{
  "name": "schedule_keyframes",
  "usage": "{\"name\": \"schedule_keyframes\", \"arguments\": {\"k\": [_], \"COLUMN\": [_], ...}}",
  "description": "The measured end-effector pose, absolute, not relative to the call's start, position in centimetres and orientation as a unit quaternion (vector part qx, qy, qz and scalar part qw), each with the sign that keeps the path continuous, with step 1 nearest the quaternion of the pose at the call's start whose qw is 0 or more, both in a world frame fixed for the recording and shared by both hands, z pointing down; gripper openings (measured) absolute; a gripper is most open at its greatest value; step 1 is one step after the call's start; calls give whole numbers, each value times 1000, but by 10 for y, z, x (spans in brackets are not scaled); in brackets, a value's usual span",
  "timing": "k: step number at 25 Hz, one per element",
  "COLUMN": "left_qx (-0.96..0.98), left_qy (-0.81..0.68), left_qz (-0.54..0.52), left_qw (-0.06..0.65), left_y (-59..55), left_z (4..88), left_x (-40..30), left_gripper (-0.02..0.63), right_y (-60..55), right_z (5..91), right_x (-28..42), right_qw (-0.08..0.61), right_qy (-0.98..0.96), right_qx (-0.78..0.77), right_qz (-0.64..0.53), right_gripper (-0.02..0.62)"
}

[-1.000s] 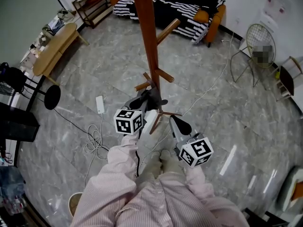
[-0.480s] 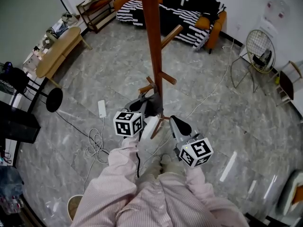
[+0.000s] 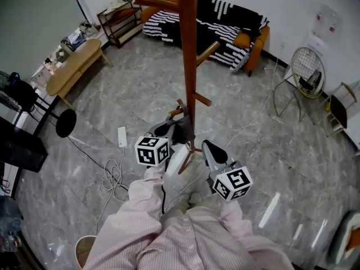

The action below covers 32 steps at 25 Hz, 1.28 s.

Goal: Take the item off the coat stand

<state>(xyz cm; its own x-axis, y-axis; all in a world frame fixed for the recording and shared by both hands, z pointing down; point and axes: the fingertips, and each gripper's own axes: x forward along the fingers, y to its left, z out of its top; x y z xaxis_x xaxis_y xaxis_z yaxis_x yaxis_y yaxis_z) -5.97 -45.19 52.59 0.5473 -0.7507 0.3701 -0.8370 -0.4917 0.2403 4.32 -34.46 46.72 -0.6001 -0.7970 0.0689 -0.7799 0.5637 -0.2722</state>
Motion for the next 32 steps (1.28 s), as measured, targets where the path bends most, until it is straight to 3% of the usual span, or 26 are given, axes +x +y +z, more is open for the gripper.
{"name": "schedule_keyframes", "arguments": {"k": [32], "left_qx": [844], "left_qy": [-508], "left_qz": [43], "left_qw": [164], "left_y": [-391], "left_z": [473], "left_x": [-114], "left_gripper": [14], "right_y": [-351], "right_z": [438], "right_x": [43], "right_qw": [41], "right_qy": [893], "right_qx": [-437], "right_qz": [-95], "right_gripper": [5]}}
